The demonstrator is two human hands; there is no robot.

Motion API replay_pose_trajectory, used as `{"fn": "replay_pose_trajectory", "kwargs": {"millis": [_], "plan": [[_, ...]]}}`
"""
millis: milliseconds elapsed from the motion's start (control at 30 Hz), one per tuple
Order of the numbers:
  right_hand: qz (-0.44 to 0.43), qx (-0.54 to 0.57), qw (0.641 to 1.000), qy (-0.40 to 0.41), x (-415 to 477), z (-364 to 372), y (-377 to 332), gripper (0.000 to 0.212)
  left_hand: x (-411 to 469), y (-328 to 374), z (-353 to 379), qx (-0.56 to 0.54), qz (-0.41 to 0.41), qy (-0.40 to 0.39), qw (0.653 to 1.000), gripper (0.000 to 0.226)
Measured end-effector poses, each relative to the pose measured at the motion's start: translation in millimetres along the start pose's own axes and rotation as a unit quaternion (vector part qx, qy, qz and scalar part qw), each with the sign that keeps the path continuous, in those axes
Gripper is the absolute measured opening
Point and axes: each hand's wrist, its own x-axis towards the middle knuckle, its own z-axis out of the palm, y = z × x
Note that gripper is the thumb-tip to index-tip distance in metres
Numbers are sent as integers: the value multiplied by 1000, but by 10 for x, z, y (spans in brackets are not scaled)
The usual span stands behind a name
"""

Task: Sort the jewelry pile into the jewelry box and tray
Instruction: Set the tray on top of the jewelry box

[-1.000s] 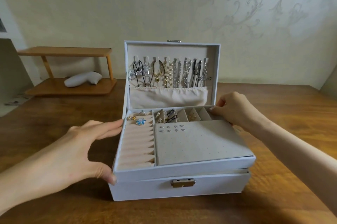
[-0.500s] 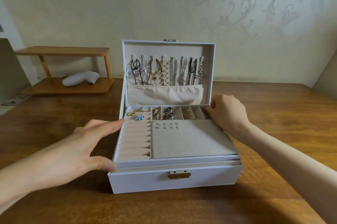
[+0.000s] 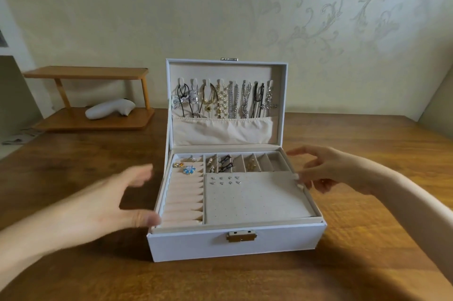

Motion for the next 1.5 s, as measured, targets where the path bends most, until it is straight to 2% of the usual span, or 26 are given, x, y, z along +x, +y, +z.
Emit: {"fn": "replay_pose_trajectory", "kwargs": {"millis": [67, 100, 233, 333, 400, 500, 533, 600, 667, 700, 767, 867, 933, 1067, 1133, 1167, 1267, 1400, 1500], "plan": [[13, -11, 1000, -8, -35, 21, 13, 39, -1, 12, 67, -40, -3, -77, 996, 128], [14, -17, 1000, 0, -31, 49, 11, 34, -1, 28, 100, -59, 0, -87, 994, 127], [0, -57, 997, 55, 28, 147, 8, 19, 7, 100, 159, -131, 4, -70, 989, 114], [14, -54, 994, 96, 24, 108, 63, 17, 100, 148, 210, -167, 10, -62, 984, 118], [27, -57, 993, 98, -7, 53, 102, 17, 170, 183, 237, -165, 15, -63, 984, 121], [42, -81, 994, 55, -50, -49, 96, 17, 289, 195, 48, -100, 21, -110, 989, 123], [36, -99, 992, 66, -39, -107, 89, 15, 355, 210, -56, -87, 24, -108, 990, 123], [-8, -80, 983, 164, 58, -259, 52, 19, 576, 246, -215, -151, 24, -4, 988, 106], [-70, 37, 959, 271, 230, -437, -57, 36, 935, 279, -302, -265, 20, 126, 956, 83], [-96, 87, 949, 288, 327, -512, -139, 43, 1093, 338, -341, -307, 27, 148, 940, 73], [-127, 153, 942, 270, 520, -617, -322, 51, 1393, 472, -426, -360, 48, 138, 921, 64], [-144, 217, 942, 210, 727, -658, -576, 43, 1684, 576, -495, -403, 49, 126, 905, 74], [-160, 226, 937, 212, 750, -627, -693, 37, 1765, 616, -485, -394, 53, 151, 905, 60], [-196, 188, 928, 255, 613, -640, -727, 39, 1604, 627, -518, -336, 92, 207, 914, 32], [-225, 178, 926, 244, 428, -640, -684, 35, 1408, 600, -561, -295, 125, 214, 923, 13], [-240, 173, 926, 234, 306, -617, -649, 35, 1284, 582, -573, -289, 144, 207, 924, 12], [-294, 139, 922, 211, -121, -435, -470, 38, 879, 570, -541, -255, 211, 196, 923, 29], [-346, 43, 909, 228, -551, -83, -52, 37, 504, 425, -337, -132, 258, 181, 940, 43], [-371, -30, 901, 224, -650, 138, 235, 50, 409, 236, -144, -66, 278, 178, 942, 59]]}}
